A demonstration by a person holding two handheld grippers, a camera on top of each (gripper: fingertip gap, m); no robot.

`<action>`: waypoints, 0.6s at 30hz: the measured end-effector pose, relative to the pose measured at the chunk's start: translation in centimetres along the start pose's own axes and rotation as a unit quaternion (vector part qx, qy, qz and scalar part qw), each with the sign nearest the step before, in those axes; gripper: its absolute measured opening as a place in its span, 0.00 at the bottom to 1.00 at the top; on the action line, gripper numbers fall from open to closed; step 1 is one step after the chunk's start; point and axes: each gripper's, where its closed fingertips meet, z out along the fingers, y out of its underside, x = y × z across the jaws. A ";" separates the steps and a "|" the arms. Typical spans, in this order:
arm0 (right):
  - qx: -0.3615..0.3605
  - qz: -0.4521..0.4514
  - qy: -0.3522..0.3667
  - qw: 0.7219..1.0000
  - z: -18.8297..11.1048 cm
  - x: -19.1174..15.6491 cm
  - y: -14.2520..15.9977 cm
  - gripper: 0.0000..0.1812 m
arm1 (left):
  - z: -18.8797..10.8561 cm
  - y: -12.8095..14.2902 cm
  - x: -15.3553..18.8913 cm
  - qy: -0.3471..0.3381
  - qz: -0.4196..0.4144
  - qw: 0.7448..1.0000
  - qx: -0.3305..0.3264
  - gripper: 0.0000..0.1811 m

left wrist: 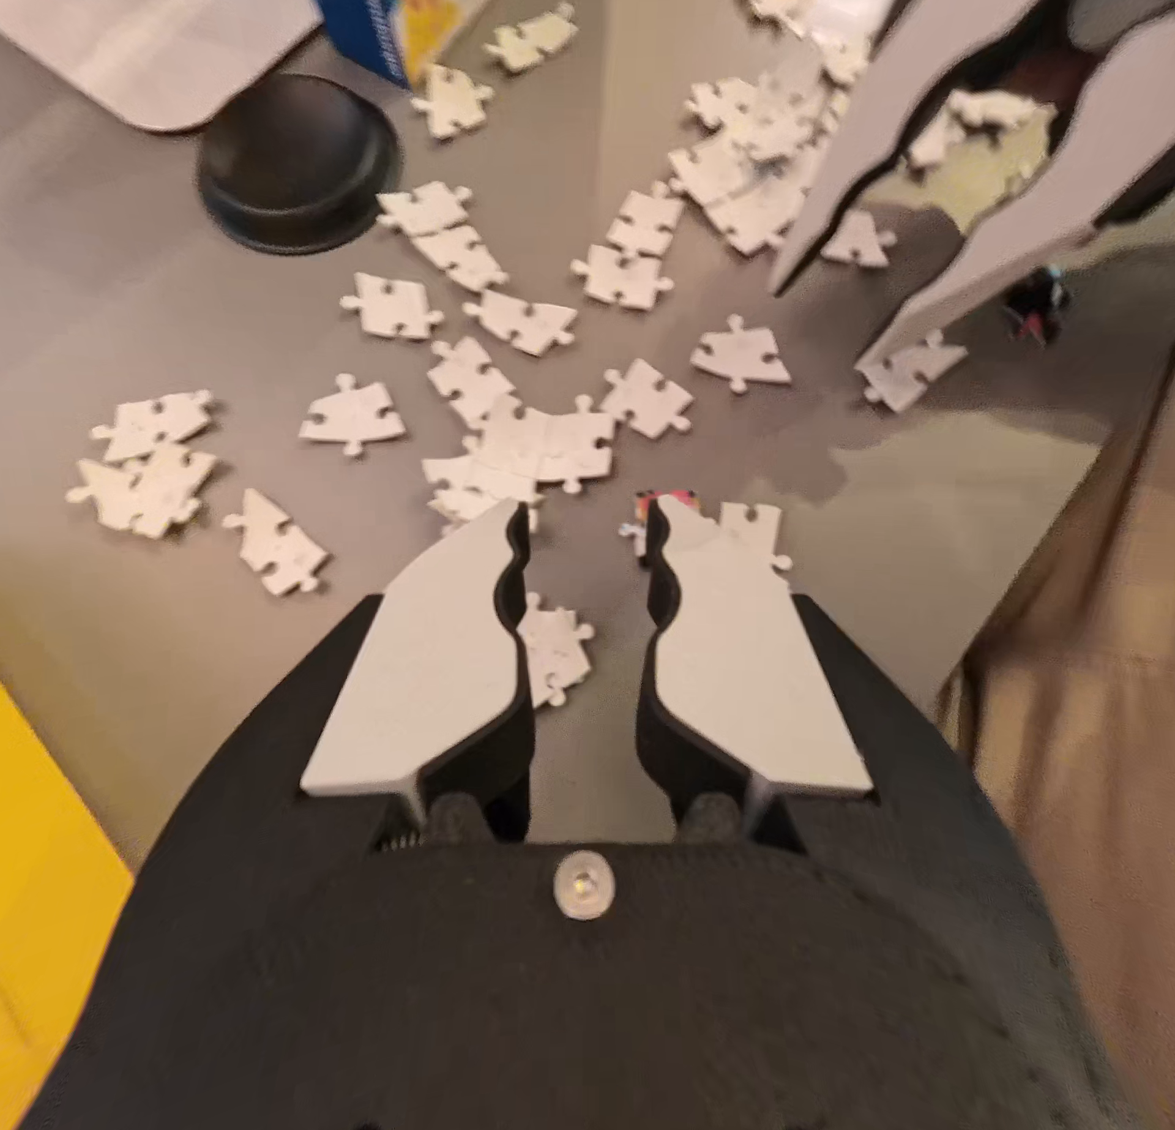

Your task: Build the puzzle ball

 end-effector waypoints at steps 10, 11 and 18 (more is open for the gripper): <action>0.014 0.020 -0.001 1.000 -0.3 0.7 0.4 0.19 | 3.8 2.6 3.5 0.004 0.133 0.987 -0.088 0.14; 0.014 0.021 -0.002 1.000 -0.3 0.7 0.4 0.19 | 3.9 2.7 3.3 0.002 0.129 0.988 -0.087 0.11; 0.017 0.023 -0.005 1.000 -0.3 0.8 0.5 0.19 | 3.8 3.0 2.3 -0.006 0.110 0.990 -0.083 0.00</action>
